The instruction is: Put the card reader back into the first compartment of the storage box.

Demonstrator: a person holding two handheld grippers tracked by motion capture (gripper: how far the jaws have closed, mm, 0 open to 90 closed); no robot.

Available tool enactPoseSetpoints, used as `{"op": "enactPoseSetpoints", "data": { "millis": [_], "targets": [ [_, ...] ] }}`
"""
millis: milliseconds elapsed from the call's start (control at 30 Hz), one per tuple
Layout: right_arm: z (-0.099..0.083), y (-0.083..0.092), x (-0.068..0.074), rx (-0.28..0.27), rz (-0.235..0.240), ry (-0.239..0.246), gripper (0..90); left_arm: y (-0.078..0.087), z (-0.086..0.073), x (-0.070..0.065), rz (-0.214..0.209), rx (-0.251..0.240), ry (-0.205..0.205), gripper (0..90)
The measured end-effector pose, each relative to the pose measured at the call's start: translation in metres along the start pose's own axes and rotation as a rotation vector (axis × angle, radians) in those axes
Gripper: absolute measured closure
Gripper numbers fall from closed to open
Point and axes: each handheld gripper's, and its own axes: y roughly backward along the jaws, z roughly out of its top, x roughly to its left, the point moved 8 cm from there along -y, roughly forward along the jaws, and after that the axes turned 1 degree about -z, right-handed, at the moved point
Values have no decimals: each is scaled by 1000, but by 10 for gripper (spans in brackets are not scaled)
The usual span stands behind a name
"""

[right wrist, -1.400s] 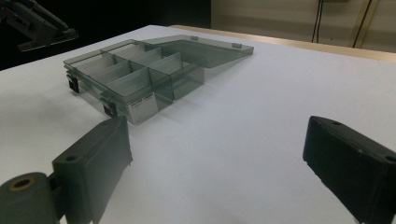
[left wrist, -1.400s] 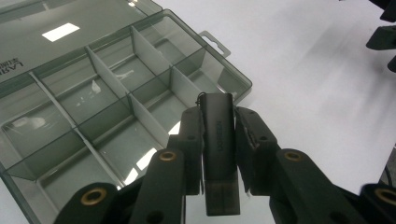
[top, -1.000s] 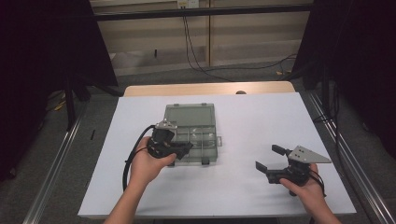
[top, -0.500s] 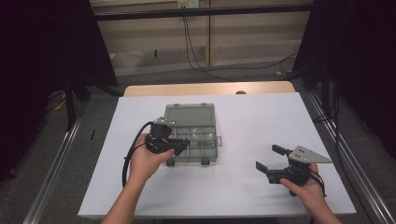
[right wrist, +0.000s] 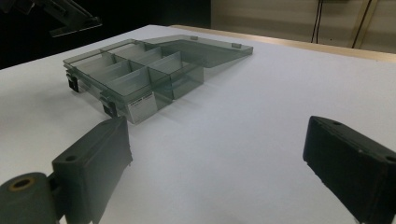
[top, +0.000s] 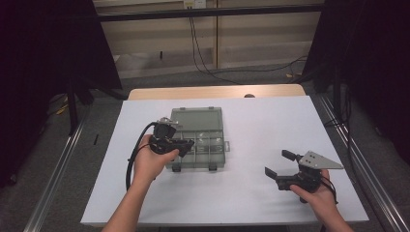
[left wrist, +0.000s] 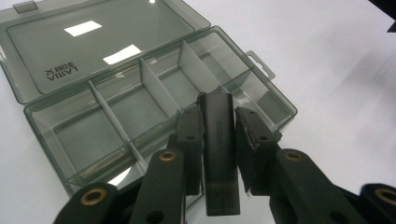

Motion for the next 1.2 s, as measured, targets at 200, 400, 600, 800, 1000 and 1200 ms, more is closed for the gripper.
{"op": "enactPoseSetpoints", "data": {
  "millis": [200, 400, 600, 800, 1000, 1200],
  "targets": [
    [0, 0, 0, 2, 1, 0, 71, -1, 4, 7, 11, -12, 15, 731],
    [0, 0, 0, 2, 2, -1, 70, -1, 7, 15, 28, -10, 27, 731],
    [0, 0, 0, 3, 3, -2, 71, -3, 11, 20, 48, -11, 26, 731],
    [0, 0, 0, 1, 3, 0, 71, -6, 12, 24, 51, -14, 45, 731],
    [0, 0, 0, 0, 4, -3, 72, -8, 14, 28, 56, -16, 53, 731],
    [0, 0, 0, -1, 5, -4, 72, -9, 15, 32, 64, -11, 58, 731]
  ]
}}
